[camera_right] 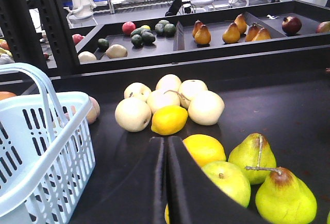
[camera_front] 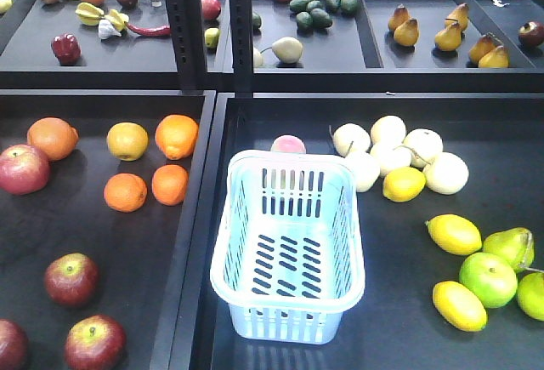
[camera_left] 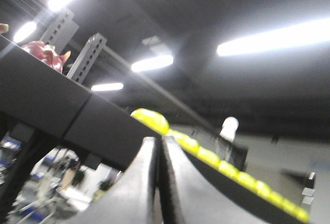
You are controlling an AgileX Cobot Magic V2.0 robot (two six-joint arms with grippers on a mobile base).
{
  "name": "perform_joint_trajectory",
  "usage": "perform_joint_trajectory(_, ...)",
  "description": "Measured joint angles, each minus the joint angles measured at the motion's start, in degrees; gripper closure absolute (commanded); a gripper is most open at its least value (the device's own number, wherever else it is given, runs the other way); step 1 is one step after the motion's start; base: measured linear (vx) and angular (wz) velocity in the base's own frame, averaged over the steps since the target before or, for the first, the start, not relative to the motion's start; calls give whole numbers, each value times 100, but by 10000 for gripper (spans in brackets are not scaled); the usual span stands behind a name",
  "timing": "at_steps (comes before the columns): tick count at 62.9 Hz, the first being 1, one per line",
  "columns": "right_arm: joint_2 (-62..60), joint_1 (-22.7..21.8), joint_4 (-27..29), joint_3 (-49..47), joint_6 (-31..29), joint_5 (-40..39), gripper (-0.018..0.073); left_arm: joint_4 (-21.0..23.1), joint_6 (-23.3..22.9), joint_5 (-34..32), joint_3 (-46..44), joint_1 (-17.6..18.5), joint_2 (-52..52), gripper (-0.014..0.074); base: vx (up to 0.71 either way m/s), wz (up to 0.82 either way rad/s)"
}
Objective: Pick three apples into basket with both arms
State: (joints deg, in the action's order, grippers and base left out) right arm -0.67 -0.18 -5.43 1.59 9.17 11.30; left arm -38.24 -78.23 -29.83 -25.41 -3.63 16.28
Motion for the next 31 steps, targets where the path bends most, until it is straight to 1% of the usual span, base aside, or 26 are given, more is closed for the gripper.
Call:
perform_joint_trajectory(12, 0, 0, 0, 0, 0, 0, 564, -1301, -12, -103, -486, 0, 1129, 603, 0, 0)
perform_joint_trajectory(16, 0, 0, 0, 0, 0, 0, 564, -1703, -107, -226, -655, 0, 1533, 603, 0, 0)
perform_joint_trajectory(24, 0, 0, 0, 0, 0, 0, 564, -2483, -496, -580, -1085, 0, 2365, 603, 0, 0)
perform_joint_trajectory(31, 0, 0, 0, 0, 0, 0, 564, -3360, -989, -1024, -1645, 0, 3197, 598, 0, 0)
